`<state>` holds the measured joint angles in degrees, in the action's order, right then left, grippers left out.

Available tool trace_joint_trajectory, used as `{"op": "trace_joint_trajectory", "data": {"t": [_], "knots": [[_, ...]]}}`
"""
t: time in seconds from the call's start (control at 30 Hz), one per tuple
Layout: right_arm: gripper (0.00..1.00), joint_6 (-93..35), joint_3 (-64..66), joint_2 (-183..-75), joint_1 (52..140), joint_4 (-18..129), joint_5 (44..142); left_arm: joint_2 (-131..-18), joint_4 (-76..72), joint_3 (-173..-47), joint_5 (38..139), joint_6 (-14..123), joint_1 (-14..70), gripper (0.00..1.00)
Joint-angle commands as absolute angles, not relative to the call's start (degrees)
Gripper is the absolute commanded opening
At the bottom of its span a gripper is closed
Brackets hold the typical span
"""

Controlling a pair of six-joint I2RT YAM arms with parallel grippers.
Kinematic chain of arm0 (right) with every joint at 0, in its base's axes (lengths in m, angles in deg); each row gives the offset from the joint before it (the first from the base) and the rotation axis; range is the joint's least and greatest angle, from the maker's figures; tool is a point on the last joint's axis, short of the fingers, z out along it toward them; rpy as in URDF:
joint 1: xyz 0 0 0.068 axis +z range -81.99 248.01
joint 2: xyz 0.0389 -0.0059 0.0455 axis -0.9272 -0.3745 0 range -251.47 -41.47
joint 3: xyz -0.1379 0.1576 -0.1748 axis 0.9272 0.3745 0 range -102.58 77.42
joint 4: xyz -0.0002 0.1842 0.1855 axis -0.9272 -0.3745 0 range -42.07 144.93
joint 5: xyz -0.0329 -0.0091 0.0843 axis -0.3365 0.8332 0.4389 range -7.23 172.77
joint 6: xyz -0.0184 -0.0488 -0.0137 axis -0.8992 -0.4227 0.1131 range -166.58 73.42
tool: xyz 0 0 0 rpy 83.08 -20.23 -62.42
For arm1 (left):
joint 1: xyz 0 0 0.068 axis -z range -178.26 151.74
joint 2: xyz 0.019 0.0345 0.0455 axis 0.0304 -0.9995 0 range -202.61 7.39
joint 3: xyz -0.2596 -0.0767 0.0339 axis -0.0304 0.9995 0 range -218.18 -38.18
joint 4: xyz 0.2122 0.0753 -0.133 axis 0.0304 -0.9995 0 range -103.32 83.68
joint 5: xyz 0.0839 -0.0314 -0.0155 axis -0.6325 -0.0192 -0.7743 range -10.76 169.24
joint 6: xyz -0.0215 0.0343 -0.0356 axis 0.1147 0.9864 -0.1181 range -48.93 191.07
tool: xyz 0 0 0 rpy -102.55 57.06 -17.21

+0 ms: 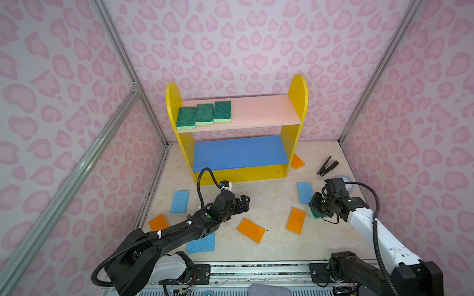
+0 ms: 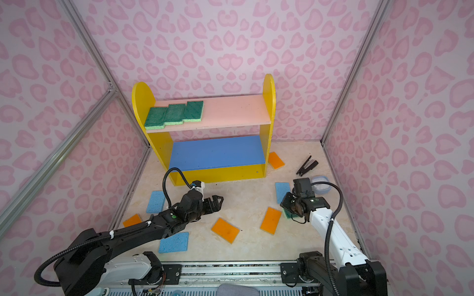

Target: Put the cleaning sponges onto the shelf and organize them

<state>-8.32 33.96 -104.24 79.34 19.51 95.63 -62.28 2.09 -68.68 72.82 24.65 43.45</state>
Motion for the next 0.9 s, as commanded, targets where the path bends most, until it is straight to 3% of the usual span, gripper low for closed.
{"op": "trace_joint_trajectory", "data": {"t": [0.0,0.27,0.37,0.43,0.53,0.6,0.87], "knots": [[0.00,-10.81,29.55,-107.04,86.65,19.36,95.25,-58.80,-1.01,-67.65,73.88,24.43,42.44,0.97],[0.00,-19.18,15.77,-125.71,107.66,27.26,96.71,-42.99,-10.82,-62.69,75.04,23.61,38.77,0.97],[0.16,-22.68,10.85,-133.75,112.26,28.95,99.23,-37.75,-14.62,-61.24,76.60,23.42,36.83,0.98],[0.36,-22.98,9.40,-137.08,113.51,31.06,101.26,-35.44,-16.41,-60.53,77.87,23.25,35.79,1.00],[0.54,-22.40,10.13,-137.69,113.72,34.32,103.39,-34.60,-17.51,-60.33,79.02,23.33,35.23,0.97],[0.59,-22.07,11.27,-136.49,113.71,35.35,103.03,-35.80,-17.15,-60.65,79.81,23.69,35.13,0.94],[0.59,-17.36,23.14,-125.01,108.27,40.13,104.72,-51.79,-12.64,-65.81,85.67,29.92,35.35,0.82]]}}
